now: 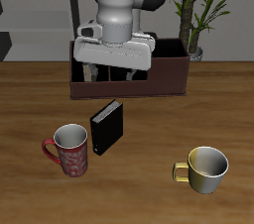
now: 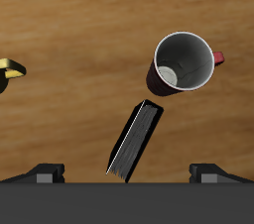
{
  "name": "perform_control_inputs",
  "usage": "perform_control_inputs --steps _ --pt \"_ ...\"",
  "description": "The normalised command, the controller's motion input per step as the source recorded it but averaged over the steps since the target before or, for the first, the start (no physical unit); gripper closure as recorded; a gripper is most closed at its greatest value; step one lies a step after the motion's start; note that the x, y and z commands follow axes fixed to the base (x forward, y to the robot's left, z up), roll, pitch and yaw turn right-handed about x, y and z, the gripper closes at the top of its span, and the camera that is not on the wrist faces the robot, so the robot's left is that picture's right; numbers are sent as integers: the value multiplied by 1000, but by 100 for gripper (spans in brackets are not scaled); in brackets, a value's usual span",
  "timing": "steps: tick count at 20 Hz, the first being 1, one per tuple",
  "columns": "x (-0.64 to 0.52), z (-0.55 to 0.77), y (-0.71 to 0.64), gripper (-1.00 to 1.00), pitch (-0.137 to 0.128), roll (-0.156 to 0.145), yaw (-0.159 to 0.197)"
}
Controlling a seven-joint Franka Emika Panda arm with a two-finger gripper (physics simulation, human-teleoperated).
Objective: Place the yellow book into the back desk caddy's left compartment and place the black book into the back desk caddy's right compartment
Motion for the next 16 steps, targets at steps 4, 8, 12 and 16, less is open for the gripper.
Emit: perform_control_inputs --steps 4,8,12,16 --pt "79 -278 -118 -100 -2 3 -52" --pt "106 -363 -193 -100 9 -37 -48" --pt "57 -343 -230 -100 19 -35 -63" --pt "32 -267 -103 -100 5 11 -5"
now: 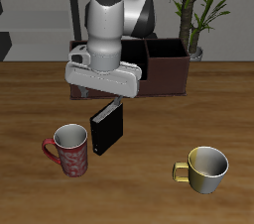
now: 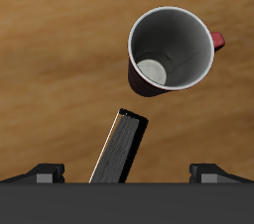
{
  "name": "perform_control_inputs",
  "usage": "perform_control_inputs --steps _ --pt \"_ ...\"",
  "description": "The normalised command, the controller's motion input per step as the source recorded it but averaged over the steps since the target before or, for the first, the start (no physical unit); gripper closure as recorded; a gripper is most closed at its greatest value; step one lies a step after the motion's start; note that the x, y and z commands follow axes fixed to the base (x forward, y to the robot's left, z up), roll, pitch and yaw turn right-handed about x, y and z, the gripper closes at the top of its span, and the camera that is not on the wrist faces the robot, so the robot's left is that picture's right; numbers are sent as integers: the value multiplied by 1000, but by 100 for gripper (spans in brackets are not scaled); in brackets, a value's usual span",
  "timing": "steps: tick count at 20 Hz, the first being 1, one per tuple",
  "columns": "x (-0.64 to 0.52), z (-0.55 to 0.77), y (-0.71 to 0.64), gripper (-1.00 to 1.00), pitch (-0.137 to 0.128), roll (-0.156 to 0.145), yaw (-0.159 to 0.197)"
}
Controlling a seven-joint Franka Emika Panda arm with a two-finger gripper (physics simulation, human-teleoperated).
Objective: Place the yellow book into the back desk caddy's left compartment and place the black book into the back desk caddy's right compartment
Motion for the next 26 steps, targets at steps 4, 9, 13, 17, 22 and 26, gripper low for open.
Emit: perform_control_inputs --steps 4,9,13,17,22,26 --pt "-12 -224 -23 -100 6 -8 -36" --pt "3 -240 57 -100 24 11 3" --pt "53 -302 -61 -100 24 -21 -46" --pt "59 -246 -78 -100 25 -22 -1" --pt "31 -284 -77 100 38 -20 -21" --pt "-66 -104 71 100 5 22 6"
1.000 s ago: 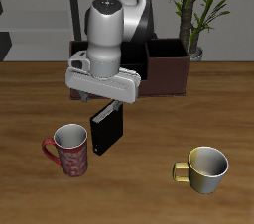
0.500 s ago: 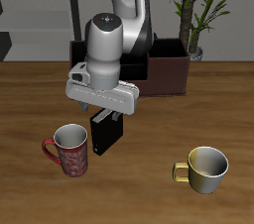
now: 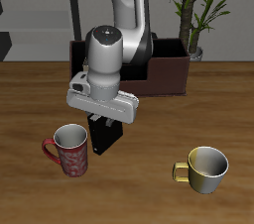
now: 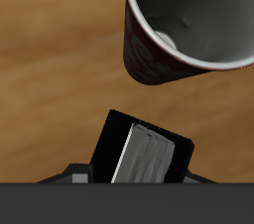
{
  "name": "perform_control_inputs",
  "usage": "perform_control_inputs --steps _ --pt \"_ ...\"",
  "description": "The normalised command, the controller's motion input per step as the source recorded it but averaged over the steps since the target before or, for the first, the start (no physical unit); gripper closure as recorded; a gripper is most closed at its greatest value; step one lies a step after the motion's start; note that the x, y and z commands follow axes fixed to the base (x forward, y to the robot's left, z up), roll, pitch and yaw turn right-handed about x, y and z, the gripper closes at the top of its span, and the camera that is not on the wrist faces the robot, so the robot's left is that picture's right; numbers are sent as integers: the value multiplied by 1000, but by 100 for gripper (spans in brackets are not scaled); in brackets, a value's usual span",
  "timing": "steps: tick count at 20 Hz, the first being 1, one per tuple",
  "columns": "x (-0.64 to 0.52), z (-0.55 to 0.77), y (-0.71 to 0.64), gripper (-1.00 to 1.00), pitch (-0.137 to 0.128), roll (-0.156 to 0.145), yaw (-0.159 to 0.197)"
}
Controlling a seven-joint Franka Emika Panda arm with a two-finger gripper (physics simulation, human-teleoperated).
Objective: Place the yellow book into the back desk caddy's left compartment and place the black book into the back desk caddy's right compartment
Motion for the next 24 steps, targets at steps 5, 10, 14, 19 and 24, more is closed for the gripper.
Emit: perform_control_inputs --steps 5,10,14,19,24 --pt "-78 9 99 100 -17 23 16" --pt "-148 309 159 100 -29 11 39" --pt "-289 653 249 100 -39 -11 49" --pt "-334 643 230 100 -37 -16 121" --pt "-595 767 321 100 -56 30 40"
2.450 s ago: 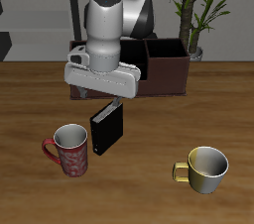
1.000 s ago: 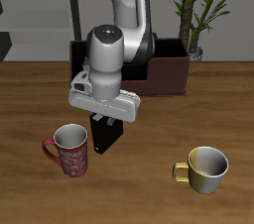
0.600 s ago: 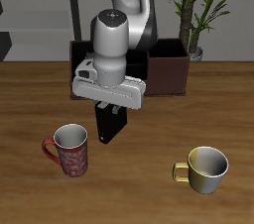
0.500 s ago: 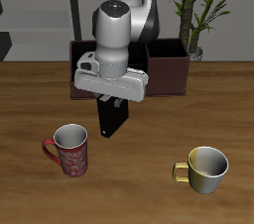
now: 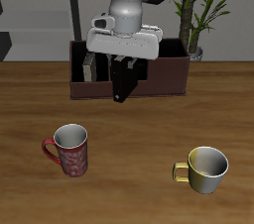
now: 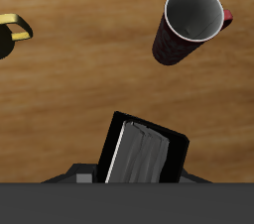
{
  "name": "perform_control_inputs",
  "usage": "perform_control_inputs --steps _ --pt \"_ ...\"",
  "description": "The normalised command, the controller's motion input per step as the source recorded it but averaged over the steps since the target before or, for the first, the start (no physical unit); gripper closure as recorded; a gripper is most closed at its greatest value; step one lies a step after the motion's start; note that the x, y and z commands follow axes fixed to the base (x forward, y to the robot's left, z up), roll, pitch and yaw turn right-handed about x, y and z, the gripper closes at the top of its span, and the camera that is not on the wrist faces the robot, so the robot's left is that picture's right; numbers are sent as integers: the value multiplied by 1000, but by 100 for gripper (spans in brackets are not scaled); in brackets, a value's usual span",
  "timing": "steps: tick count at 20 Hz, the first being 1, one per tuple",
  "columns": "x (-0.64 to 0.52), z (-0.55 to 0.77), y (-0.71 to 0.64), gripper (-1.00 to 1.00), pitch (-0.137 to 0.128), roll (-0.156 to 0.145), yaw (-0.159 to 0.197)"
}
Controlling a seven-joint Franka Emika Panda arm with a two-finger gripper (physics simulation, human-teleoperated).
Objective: Place the yellow book into the back desk caddy's left compartment and place the black book into the back desk caddy's right compartment
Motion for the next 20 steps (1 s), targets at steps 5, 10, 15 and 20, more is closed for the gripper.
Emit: perform_control_inputs --steps 5,10,15,20 --pt "-426 426 325 100 -35 40 59" --pt "-615 441 541 100 -78 57 107" --pt "-565 219 427 100 -47 60 104" --pt "-425 4 334 100 18 20 83"
